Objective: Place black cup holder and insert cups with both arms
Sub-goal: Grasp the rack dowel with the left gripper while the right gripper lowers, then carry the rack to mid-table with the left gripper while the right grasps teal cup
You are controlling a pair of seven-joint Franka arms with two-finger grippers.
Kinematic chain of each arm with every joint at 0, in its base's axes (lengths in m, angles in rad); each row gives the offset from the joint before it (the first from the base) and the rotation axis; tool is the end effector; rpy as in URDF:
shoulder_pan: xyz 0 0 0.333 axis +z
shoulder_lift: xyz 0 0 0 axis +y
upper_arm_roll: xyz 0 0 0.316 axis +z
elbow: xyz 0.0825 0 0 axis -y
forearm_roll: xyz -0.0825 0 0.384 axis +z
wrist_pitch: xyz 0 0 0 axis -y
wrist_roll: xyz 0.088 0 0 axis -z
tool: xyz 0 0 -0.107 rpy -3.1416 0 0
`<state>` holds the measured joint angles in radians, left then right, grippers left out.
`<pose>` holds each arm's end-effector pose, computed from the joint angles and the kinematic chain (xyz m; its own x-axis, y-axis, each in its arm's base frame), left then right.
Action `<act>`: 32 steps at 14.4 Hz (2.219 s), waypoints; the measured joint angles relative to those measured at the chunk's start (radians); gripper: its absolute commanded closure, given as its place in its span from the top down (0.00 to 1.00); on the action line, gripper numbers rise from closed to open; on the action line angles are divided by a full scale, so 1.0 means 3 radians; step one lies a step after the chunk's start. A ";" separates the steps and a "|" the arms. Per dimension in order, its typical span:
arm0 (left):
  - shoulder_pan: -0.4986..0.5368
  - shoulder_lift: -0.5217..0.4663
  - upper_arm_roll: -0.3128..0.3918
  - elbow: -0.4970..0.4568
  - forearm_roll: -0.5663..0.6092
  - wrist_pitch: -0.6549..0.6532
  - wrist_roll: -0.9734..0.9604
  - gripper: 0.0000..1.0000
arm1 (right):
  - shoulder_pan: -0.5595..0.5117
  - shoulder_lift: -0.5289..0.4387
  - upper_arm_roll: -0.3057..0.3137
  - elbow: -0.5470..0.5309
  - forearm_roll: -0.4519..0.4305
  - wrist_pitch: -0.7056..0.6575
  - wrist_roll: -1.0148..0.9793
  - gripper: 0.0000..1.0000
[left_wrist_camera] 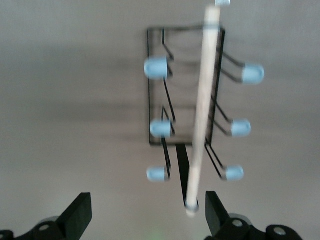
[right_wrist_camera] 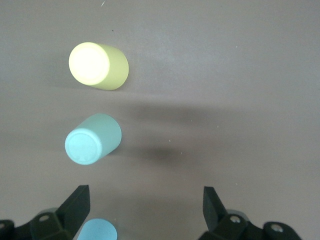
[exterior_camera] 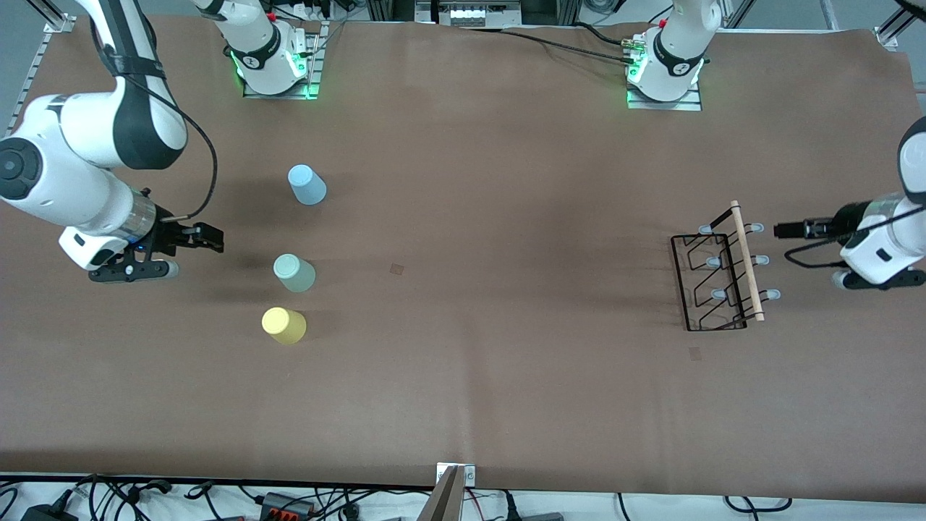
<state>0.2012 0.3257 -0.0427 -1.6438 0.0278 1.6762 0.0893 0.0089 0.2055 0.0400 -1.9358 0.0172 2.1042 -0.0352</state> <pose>0.6099 0.1026 0.4052 0.9557 0.0577 -0.2887 0.0644 -0.9978 0.0138 0.5962 0.0291 0.3775 0.9965 0.0747 -0.0362 0.0739 -0.9970 -0.0239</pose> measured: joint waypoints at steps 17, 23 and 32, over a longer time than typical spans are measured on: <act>-0.0101 -0.0234 -0.0199 -0.1207 0.0016 0.1763 0.0056 0.19 | 0.0311 0.0101 0.0004 -0.0238 0.0000 0.0452 0.0523 1.00; -0.0096 -0.0248 -0.0199 -0.1162 0.0017 0.1738 0.0052 0.09 | 0.0311 0.0125 0.0002 -0.0239 0.0000 0.0468 0.0523 1.00; -0.0222 -0.0281 -0.1097 -0.0512 0.0018 0.1028 -0.0911 0.09 | 0.0383 0.0126 0.0007 -0.0218 0.0000 0.0475 0.0689 1.00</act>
<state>0.1345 0.2412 -0.3717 -1.7973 0.0333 1.9846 -0.1839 0.1237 0.2432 0.0420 -2.0012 0.0172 2.2468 0.1716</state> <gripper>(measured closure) 0.841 0.000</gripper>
